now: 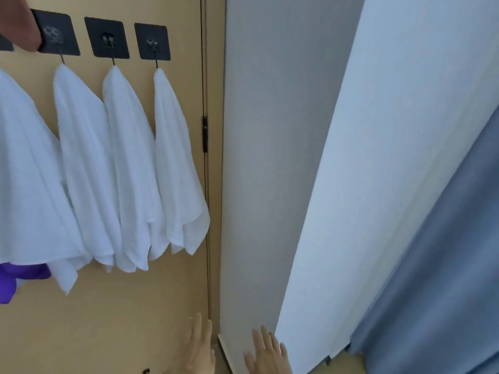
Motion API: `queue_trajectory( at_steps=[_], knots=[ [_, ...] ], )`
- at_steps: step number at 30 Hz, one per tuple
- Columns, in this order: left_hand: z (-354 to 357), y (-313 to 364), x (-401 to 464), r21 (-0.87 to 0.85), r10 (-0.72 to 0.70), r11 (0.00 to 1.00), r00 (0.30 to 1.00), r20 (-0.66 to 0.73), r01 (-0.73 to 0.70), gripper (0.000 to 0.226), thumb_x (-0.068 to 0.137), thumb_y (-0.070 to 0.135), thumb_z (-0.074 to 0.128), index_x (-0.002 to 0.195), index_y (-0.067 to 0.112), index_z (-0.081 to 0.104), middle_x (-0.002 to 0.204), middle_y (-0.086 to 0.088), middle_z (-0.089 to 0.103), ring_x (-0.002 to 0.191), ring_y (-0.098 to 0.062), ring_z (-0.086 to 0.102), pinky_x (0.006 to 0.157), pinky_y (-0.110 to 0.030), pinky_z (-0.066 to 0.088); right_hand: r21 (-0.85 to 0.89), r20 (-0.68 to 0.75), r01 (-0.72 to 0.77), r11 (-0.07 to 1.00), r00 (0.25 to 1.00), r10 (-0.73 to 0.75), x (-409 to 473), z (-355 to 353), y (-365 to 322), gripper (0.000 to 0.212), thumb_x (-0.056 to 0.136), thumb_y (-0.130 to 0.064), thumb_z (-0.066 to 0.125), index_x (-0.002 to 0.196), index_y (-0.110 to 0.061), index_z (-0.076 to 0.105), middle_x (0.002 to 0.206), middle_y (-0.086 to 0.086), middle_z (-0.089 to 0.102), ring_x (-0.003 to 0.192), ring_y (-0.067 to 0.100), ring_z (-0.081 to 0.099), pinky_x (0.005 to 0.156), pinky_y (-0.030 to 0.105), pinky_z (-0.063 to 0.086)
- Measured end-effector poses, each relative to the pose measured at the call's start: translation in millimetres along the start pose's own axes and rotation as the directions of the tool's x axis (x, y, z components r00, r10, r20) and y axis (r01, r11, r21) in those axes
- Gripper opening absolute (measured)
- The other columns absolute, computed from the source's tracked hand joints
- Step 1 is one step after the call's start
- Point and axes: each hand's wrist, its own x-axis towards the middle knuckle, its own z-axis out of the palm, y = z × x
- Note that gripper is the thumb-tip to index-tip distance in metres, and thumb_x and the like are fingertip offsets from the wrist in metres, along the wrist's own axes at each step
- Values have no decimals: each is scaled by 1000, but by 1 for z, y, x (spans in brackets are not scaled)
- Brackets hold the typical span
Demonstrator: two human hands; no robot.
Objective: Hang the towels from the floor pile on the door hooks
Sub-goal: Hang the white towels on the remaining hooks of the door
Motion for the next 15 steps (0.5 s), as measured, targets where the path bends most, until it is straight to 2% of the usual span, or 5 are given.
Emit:
queue_trajectory(
  at_steps=[4, 6, 8, 11, 15],
  knots=[
    [9, 59, -12, 54, 169, 984, 986, 2, -169, 65, 99, 35, 33, 154, 19, 2, 161, -7, -10, 148, -28, -6, 119, -50, 6, -31, 10, -160, 987, 987, 160, -42, -7, 53, 45, 92, -54, 19, 101, -30, 56, 92, -3, 74, 74, 14, 72, 52, 36, 57],
    [14, 94, -20, 93, 266, 959, 963, 33, -268, 62, 101, 33, 29, 154, 17, 0, 161, -8, -10, 148, -28, -5, 118, -51, 4, -26, 135, -284, 958, 949, 285, -72, -37, 71, 52, 91, -54, 19, 123, -23, 46, 125, 4, 63, 108, 18, 64, 81, 42, 55],
    [23, 133, -29, 117, 358, 925, 932, 51, -362, 62, 102, 34, 27, 154, 16, -2, 160, -9, -12, 148, -29, -6, 118, -52, 5, -5, 123, -290, 957, 950, 288, -102, -53, 98, 72, 85, -58, 11, 146, -22, 24, 156, 4, 22, 141, 20, 26, 111, 43, 27],
    [43, 199, -46, 145, 481, 861, 873, 81, -488, 61, 101, 31, 27, 153, 17, -1, 160, -9, -13, 148, -29, -8, 118, -51, 4, 20, 146, -429, 903, 895, 422, -153, -77, 145, 83, 79, -60, -2, 150, -20, 13, 159, 4, 4, 145, 20, 10, 117, 40, 14],
    [70, 298, -87, 193, 614, 755, 779, 124, -626, 60, 100, 29, 28, 153, 15, 6, 160, -9, -5, 148, -28, -3, 118, -51, 5, 54, 126, -620, 783, 782, 611, -234, -87, 222, 59, 98, -47, 23, 146, -12, 23, 157, 6, 11, 144, 23, 14, 116, 41, 16]
  ],
)
